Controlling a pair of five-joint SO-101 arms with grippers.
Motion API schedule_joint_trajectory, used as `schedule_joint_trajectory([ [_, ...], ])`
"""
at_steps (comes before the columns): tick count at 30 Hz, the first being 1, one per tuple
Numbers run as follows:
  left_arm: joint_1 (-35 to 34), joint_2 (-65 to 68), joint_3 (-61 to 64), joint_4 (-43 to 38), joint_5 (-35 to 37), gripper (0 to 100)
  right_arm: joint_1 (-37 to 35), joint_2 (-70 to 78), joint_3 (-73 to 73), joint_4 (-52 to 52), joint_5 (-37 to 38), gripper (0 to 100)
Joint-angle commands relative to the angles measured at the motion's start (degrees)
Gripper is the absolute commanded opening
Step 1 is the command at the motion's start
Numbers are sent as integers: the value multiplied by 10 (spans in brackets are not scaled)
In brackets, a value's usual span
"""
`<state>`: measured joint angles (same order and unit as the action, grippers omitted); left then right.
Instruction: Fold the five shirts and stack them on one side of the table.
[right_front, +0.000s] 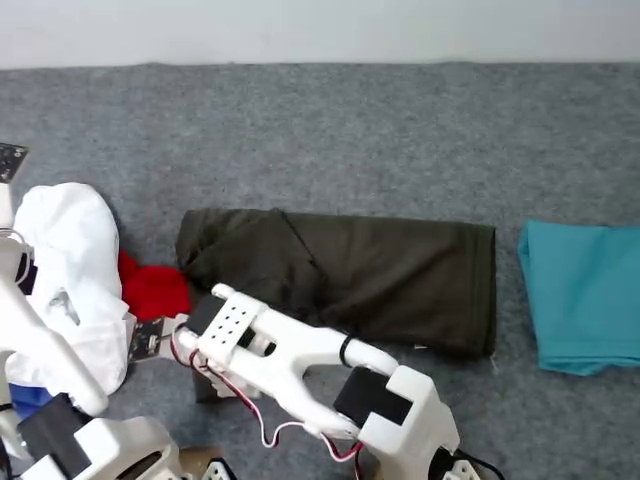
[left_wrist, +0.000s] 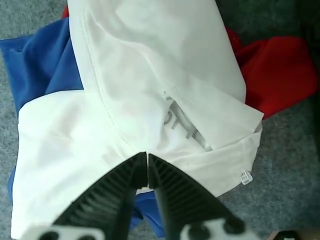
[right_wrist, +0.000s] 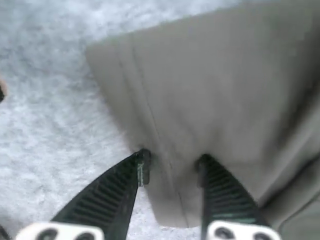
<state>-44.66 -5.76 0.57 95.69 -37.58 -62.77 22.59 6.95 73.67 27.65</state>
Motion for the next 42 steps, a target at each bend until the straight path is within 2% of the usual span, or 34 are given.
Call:
schedule_joint_trajectory([
  [1, -5, -33, -7, 3, 1, 15, 0, 12, 1, -40, 8, 28],
  [6, -5, -33, -7, 3, 1, 15, 24, 7, -1, -63, 10, 9],
  [14, -5, -33, -7, 0, 0, 15, 45, -53, -2, -35, 30, 9],
  [22, -3, -33, -7, -1, -1, 15, 126, -129, -4, -34, 29, 10],
  [28, -2, -29, -7, -2, -1, 15, 193, -110, -46, -51, 22, 10],
  [36, -4, -32, -7, -2, -1, 15, 259, -4, -160, -43, 10, 17],
  [38, -4, -32, -7, -2, -1, 15, 266, 20, -194, -27, -16, 59],
  [42, -4, -32, -7, -1, -1, 15, 289, 57, -256, 11, -79, 225],
])
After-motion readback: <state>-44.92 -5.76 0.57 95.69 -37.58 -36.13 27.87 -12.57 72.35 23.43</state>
